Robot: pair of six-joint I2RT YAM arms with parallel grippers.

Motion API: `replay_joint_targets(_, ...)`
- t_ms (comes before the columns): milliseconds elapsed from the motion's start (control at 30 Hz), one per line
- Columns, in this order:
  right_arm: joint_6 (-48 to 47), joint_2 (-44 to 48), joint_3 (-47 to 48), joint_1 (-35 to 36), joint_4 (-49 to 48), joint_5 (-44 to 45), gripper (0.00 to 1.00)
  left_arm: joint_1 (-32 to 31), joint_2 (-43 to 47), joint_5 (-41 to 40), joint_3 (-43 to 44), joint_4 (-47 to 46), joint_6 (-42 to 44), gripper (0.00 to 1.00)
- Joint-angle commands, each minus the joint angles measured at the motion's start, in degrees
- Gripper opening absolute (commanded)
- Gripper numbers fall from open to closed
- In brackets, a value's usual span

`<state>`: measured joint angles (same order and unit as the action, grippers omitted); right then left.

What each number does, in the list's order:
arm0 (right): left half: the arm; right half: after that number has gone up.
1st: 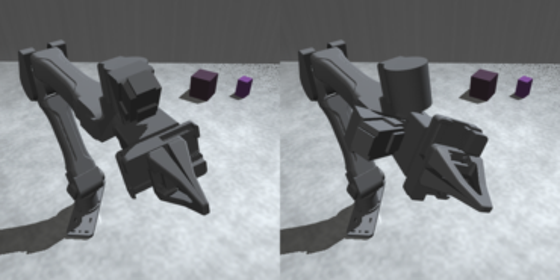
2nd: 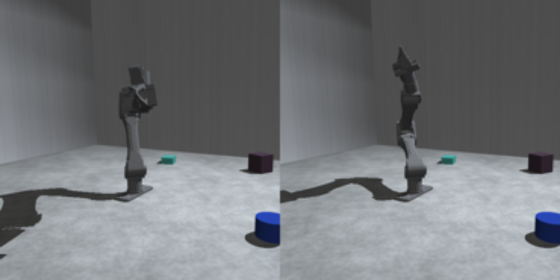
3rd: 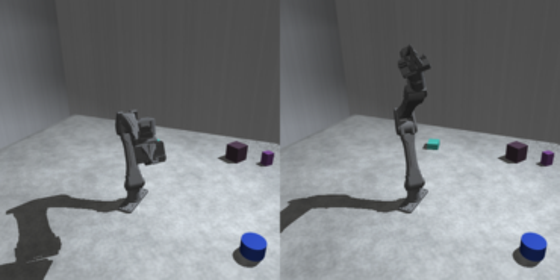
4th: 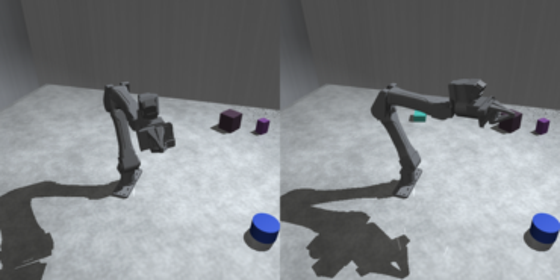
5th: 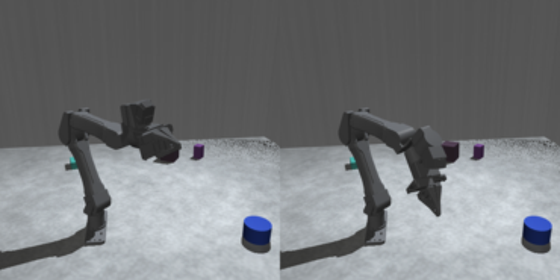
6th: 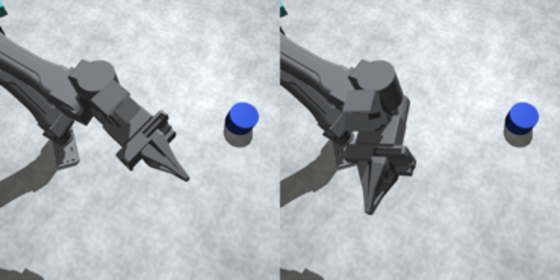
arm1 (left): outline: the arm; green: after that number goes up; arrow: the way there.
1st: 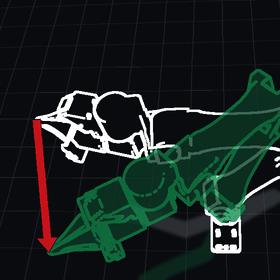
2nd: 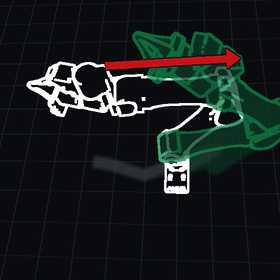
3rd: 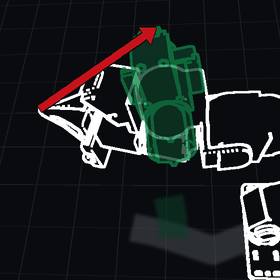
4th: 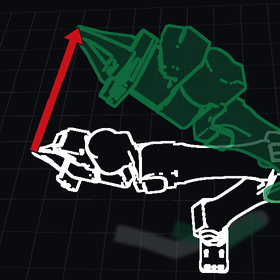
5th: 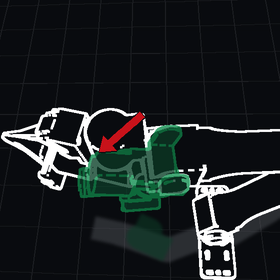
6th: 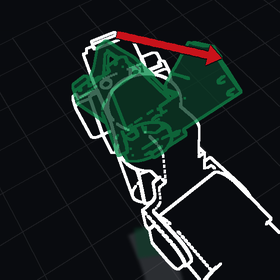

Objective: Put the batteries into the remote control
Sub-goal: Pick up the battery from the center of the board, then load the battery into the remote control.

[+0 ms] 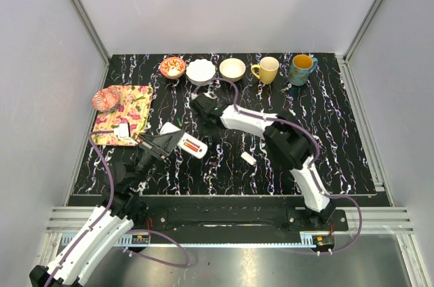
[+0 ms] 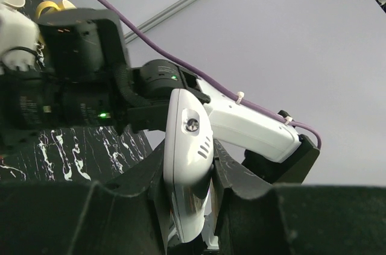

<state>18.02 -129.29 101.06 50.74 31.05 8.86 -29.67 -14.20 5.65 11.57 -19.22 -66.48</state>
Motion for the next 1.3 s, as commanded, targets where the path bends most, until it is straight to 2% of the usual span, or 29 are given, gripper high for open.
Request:
replay_joint_targets(0, 4.83, 12.62, -8.22, -5.21, 1.3, -0.6, 0.0, 0.31, -2.59, 1.2, 1.17, -6.17, -0.32, 0.0)
replay_joint_targets(133, 4.92, 22.31, -12.54, -5.48, 3.66, 6.14, 0.0, 0.32, -6.63, 1.99, 2.14, -10.55, -1.11, 0.0)
replay_joint_targets(333, 5.62, 40.33, -19.05, -5.3, 7.09, 13.54, 0.0, 0.32, -18.31, 6.73, 3.89, -19.16, -4.8, 0.0)
replay_joint_targets(367, 5.36, 44.79, -20.79, -4.61, 7.01, 14.16, 0.0, 0.23, -21.63, 7.44, 3.9, -20.92, -5.32, 0.0)
replay_joint_targets(567, 1.41, 56.59, -27.65, 0.75, 2.28, 17.06, 0.0, 0.31, -32.97, 9.9, 5.12, -29.99, -8.84, 0.0)
replay_joint_targets(733, -0.44, 60.12, -30.83, 3.66, -2.83, 14.96, 0.0, 0.31, -42.55, 14.12, 8.37, -35.61, -11.83, 0.0)
replay_joint_targets(933, -3.95, 63.2, -32.67, 7.96, -7.75, 14.43, 0.0, -0.04, -51.26, 19.22, 12.68, -37.47, -13.77, 0.0)
replay_joint_targets(1267, -10.1, 64.09, -32.06, 11.22, -12.06, 16.36, 0.0, -2.85, -60.68, 23.26, 17.34, -41.07, -16.4, 0.0)
